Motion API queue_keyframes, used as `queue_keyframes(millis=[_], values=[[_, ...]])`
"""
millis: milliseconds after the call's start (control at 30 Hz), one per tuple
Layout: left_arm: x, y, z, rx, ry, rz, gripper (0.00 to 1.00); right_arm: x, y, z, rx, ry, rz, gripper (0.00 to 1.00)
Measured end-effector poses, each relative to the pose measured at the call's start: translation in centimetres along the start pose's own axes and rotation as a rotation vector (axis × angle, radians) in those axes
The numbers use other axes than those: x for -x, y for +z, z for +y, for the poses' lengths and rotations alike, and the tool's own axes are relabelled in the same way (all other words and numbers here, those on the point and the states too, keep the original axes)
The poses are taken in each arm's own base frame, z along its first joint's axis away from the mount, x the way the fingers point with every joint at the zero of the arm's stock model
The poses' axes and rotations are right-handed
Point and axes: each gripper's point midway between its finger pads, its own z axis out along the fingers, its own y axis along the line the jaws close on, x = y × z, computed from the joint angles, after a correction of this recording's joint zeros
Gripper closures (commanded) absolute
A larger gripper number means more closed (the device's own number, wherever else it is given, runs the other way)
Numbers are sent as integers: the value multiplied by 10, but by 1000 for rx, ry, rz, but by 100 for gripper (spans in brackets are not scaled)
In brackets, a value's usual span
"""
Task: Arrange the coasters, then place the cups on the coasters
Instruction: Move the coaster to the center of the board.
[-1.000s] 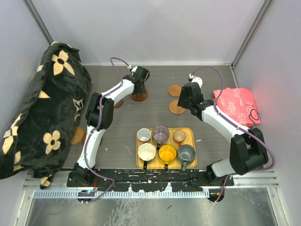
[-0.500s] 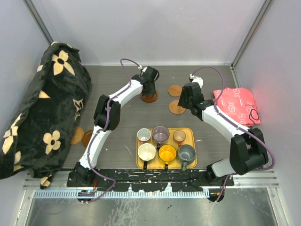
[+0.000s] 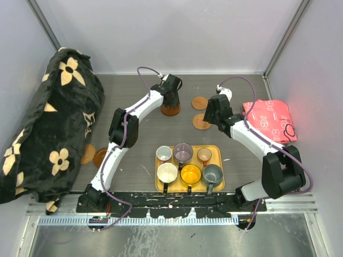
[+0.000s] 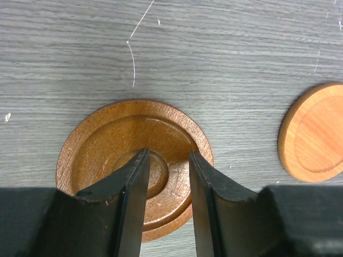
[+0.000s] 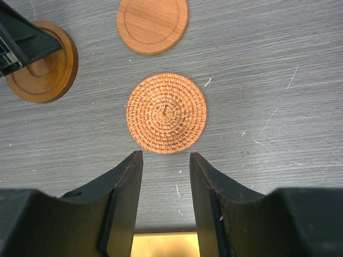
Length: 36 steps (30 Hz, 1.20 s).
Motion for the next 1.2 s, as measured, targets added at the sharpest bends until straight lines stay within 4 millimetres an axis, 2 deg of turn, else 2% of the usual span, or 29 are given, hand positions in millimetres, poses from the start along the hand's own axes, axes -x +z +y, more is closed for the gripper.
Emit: queue_keyframes(millis=[700, 1200], values=[[12, 13, -28, -124, -36, -50, 62, -2, 3, 0, -1, 2, 3, 54], [19, 18, -30, -166, -61, -69, 60, -7, 9, 0, -7, 2, 17, 54]])
